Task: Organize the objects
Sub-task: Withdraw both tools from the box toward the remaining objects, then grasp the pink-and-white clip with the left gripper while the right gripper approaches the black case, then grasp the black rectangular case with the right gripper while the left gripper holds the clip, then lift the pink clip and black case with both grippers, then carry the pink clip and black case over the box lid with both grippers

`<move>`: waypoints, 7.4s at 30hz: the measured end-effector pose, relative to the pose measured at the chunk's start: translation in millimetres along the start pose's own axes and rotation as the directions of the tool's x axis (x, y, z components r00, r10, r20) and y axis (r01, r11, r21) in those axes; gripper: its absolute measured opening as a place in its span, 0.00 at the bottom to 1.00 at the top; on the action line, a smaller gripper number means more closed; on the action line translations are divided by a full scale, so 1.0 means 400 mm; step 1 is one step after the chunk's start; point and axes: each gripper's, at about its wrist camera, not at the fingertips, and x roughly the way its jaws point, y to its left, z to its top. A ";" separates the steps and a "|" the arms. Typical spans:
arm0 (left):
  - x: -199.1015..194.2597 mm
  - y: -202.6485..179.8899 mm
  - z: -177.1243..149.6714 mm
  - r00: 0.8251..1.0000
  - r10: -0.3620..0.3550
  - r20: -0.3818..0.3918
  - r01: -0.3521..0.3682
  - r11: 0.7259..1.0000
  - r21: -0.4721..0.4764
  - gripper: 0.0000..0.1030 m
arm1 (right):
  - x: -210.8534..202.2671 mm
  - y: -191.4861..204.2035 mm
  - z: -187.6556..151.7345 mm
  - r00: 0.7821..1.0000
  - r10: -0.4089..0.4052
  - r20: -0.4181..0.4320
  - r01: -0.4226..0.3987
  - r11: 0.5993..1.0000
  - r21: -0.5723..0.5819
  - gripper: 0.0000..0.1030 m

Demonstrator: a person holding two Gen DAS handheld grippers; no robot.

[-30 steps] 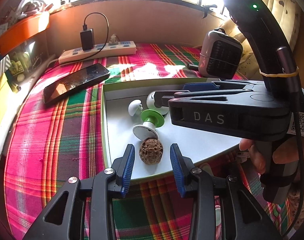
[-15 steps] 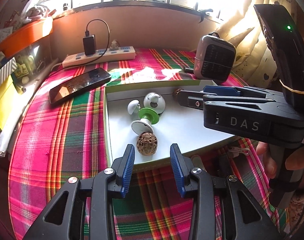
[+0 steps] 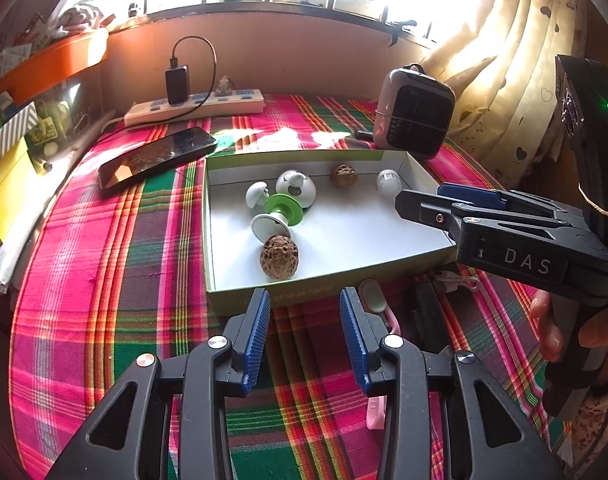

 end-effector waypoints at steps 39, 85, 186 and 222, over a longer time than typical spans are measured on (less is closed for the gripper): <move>0.026 -0.106 -0.122 0.988 -0.095 -0.120 0.109 0.987 0.117 0.35 | -0.068 -0.006 -0.145 0.999 -0.042 -0.025 0.042 0.999 0.014 0.55; 0.036 0.012 -0.099 0.997 0.011 -0.076 -0.011 1.000 0.001 0.20 | 0.011 0.068 -0.181 0.993 -0.048 -0.104 0.040 0.996 -0.074 0.55; -0.007 -0.019 -0.063 1.000 -0.004 -0.029 0.005 1.000 0.020 0.15 | -0.045 0.032 -0.168 0.998 -0.041 -0.041 0.041 0.999 -0.006 0.24; 0.092 -0.073 0.132 0.998 -0.059 -0.022 0.060 0.996 0.068 0.15 | 0.038 -0.080 -0.009 0.995 -0.054 -0.079 0.058 0.997 0.048 0.24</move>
